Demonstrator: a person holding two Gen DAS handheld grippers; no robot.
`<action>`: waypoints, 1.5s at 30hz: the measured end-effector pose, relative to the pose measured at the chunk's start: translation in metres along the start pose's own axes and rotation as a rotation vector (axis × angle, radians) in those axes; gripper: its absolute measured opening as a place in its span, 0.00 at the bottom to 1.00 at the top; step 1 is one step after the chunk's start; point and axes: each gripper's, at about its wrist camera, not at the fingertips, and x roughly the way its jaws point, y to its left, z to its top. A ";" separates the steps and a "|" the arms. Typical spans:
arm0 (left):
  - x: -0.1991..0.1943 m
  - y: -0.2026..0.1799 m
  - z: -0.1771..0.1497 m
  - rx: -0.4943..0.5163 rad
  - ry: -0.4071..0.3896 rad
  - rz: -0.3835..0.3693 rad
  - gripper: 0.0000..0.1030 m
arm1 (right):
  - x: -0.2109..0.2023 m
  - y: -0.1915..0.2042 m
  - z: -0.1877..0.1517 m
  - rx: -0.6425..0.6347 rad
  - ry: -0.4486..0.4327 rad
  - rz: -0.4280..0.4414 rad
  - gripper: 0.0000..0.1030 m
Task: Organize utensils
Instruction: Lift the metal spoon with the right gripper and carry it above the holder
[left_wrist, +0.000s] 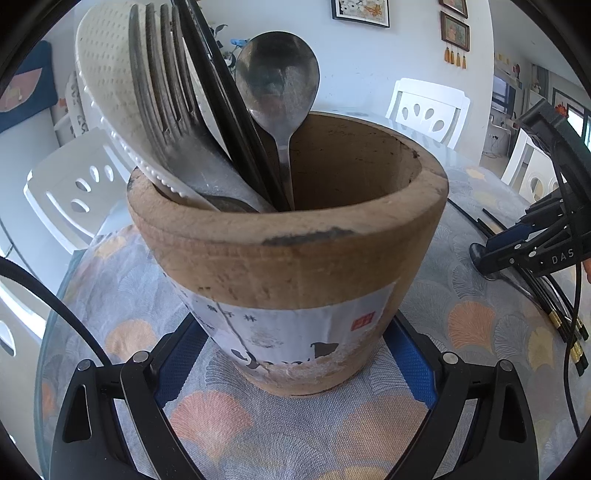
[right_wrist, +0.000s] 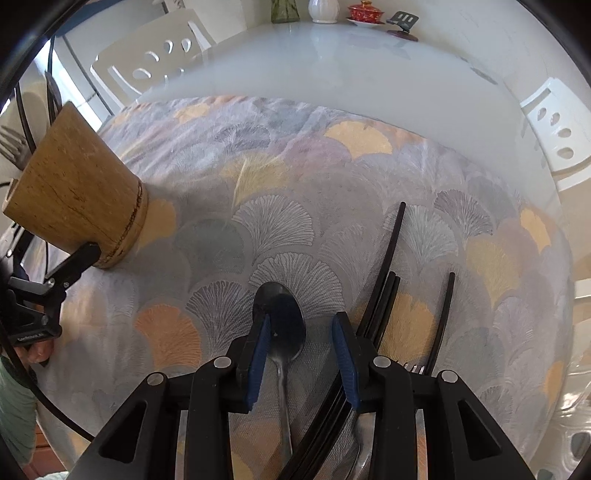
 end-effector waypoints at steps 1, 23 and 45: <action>0.000 0.000 0.000 0.000 0.000 0.000 0.92 | 0.000 0.002 0.000 -0.007 0.006 -0.010 0.33; -0.003 0.005 -0.004 -0.003 -0.013 -0.001 0.92 | -0.003 0.075 0.001 -0.219 0.090 -0.220 0.04; -0.009 0.010 -0.008 -0.009 -0.023 -0.005 0.92 | -0.057 0.073 -0.001 -0.112 -0.178 -0.021 0.04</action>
